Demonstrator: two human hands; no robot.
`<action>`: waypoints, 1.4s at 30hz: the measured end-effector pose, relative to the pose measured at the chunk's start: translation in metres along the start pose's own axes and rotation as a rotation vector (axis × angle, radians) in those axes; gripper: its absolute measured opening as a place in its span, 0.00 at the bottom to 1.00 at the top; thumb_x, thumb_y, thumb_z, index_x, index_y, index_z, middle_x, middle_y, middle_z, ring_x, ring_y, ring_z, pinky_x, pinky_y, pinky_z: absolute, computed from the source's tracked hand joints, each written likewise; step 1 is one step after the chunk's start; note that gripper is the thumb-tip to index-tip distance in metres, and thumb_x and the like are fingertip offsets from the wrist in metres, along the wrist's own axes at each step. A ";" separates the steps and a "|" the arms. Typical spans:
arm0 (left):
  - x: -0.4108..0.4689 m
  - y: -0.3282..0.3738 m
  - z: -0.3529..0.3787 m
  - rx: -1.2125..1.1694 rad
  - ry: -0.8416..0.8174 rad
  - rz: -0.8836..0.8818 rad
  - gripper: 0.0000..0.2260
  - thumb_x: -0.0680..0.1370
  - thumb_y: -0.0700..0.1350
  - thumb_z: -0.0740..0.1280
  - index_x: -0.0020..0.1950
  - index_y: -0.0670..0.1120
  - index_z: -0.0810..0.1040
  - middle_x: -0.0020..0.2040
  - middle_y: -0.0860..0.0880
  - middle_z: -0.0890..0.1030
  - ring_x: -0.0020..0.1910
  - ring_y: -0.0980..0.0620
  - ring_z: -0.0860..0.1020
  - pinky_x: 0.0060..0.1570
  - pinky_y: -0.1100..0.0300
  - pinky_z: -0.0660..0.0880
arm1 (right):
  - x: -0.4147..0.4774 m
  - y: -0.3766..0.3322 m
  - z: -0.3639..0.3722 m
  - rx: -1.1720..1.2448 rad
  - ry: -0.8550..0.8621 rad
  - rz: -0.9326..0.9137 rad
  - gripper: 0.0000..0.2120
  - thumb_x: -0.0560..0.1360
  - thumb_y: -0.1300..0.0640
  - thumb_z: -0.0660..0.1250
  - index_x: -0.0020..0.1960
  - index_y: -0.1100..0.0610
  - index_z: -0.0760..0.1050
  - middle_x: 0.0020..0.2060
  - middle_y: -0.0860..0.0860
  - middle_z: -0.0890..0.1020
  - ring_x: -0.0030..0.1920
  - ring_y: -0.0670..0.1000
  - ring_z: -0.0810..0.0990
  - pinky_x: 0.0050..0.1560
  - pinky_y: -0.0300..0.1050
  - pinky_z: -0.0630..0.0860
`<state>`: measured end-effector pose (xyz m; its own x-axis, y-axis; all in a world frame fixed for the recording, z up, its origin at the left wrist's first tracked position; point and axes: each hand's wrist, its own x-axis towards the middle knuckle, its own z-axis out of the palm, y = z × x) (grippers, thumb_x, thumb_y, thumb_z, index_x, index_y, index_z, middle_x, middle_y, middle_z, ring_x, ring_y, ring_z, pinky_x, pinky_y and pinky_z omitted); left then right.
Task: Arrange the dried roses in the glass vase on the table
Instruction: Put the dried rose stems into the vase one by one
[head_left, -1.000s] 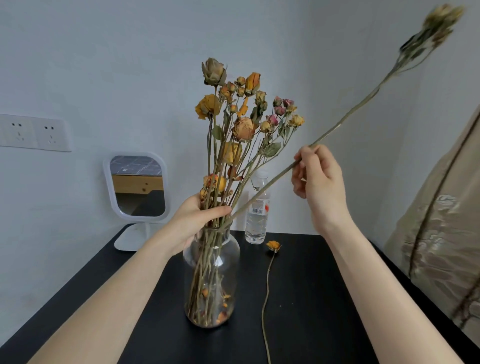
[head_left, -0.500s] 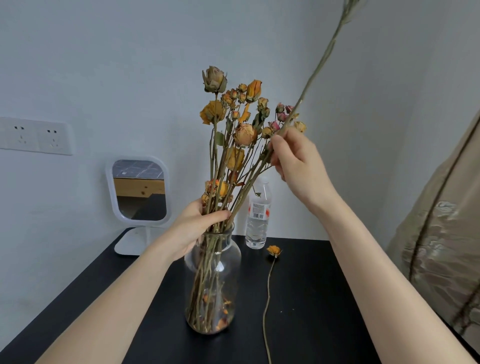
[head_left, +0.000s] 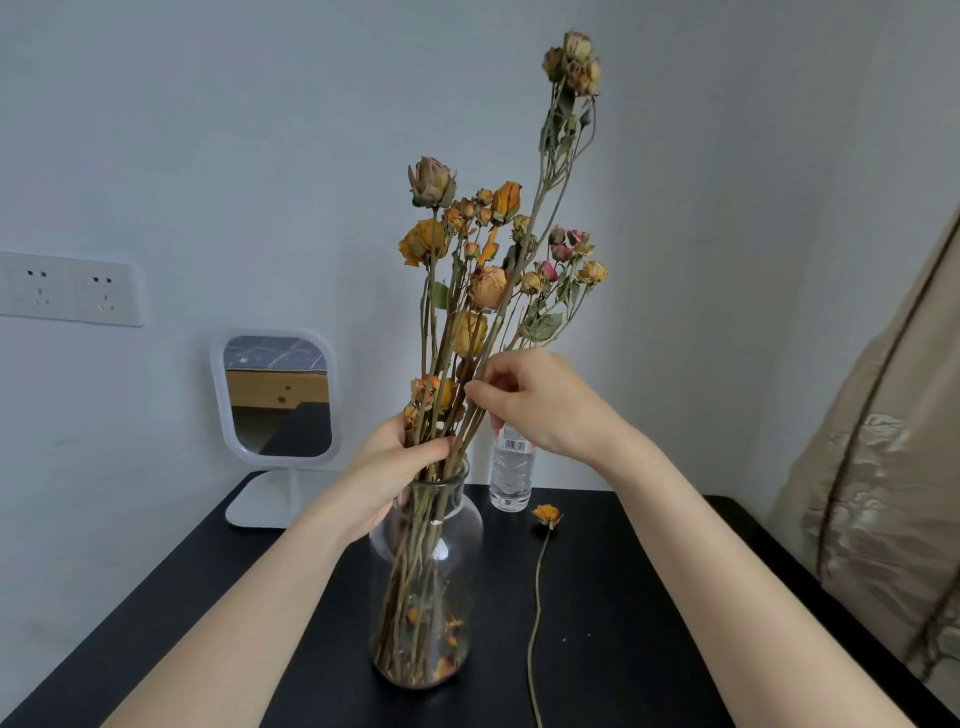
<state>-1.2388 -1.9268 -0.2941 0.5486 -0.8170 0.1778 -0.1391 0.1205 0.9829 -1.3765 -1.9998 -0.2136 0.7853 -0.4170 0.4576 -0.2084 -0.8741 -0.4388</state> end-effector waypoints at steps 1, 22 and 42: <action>0.000 0.000 0.000 0.003 0.001 0.000 0.08 0.74 0.41 0.69 0.52 0.48 0.78 0.48 0.45 0.84 0.51 0.45 0.81 0.59 0.44 0.74 | 0.000 0.000 0.001 0.006 0.001 0.009 0.12 0.77 0.54 0.63 0.39 0.58 0.77 0.28 0.47 0.77 0.26 0.42 0.72 0.30 0.35 0.67; 0.002 -0.003 -0.001 0.005 -0.003 0.019 0.11 0.73 0.42 0.69 0.55 0.47 0.77 0.49 0.45 0.83 0.52 0.45 0.81 0.56 0.47 0.76 | 0.008 -0.001 -0.007 -0.067 -0.169 0.045 0.20 0.81 0.58 0.55 0.31 0.56 0.72 0.28 0.46 0.78 0.24 0.41 0.72 0.26 0.25 0.66; 0.004 -0.007 -0.002 -0.029 -0.017 0.063 0.08 0.72 0.42 0.71 0.47 0.54 0.78 0.41 0.56 0.85 0.44 0.56 0.83 0.43 0.61 0.77 | -0.004 0.007 0.020 -0.017 -0.210 0.048 0.16 0.76 0.49 0.64 0.38 0.61 0.78 0.26 0.46 0.76 0.22 0.37 0.71 0.26 0.29 0.65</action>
<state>-1.2340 -1.9303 -0.2997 0.5256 -0.8165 0.2390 -0.1486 0.1885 0.9708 -1.3698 -1.9988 -0.2336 0.8780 -0.3991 0.2642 -0.2573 -0.8591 -0.4425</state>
